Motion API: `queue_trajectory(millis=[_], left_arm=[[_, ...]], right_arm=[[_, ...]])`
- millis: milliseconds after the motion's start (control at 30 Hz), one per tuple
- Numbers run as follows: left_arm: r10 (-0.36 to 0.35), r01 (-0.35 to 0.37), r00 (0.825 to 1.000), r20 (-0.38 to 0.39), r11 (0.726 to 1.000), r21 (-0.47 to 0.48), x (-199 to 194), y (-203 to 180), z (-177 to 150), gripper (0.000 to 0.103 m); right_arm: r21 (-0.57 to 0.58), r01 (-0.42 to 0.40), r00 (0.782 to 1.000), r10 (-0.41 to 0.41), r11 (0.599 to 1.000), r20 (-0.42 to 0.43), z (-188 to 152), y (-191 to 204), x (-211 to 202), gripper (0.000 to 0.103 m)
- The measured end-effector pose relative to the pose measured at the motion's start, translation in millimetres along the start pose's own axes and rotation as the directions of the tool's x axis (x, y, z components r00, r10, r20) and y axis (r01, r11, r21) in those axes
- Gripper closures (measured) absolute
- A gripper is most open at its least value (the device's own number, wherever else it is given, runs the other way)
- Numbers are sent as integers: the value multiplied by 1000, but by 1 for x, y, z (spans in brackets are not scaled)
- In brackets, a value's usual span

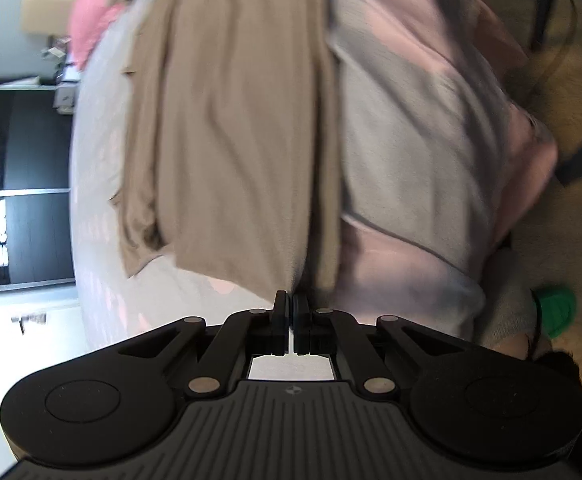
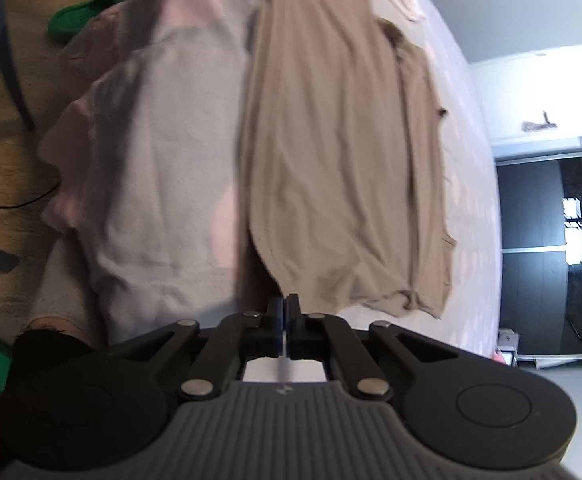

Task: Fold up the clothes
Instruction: 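Open both tools and reposition them along the folded edge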

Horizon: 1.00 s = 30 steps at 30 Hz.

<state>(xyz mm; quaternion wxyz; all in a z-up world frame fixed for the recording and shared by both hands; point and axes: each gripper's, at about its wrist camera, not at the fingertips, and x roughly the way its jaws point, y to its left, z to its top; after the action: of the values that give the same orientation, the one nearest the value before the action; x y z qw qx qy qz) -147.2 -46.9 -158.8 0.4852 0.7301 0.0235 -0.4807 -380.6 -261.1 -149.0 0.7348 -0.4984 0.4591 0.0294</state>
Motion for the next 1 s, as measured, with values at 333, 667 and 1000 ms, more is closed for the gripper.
queue_trajectory(millis=[333, 667, 1000], left_arm=[[-42, 42, 999, -2, 996, 72, -3, -12, -2, 103], [-77, 77, 994, 80, 997, 0, -12, -2, 4, 77], [-127, 124, 991, 45, 990, 69, -6, -17, 11, 66]], right_arm=[[-108, -68, 998, 66, 992, -22, -7, 18, -3, 102], [-7, -65, 995, 66, 998, 70, 5, -10, 7, 71], [-72, -113, 992, 116, 991, 40, -8, 0, -10, 65]])
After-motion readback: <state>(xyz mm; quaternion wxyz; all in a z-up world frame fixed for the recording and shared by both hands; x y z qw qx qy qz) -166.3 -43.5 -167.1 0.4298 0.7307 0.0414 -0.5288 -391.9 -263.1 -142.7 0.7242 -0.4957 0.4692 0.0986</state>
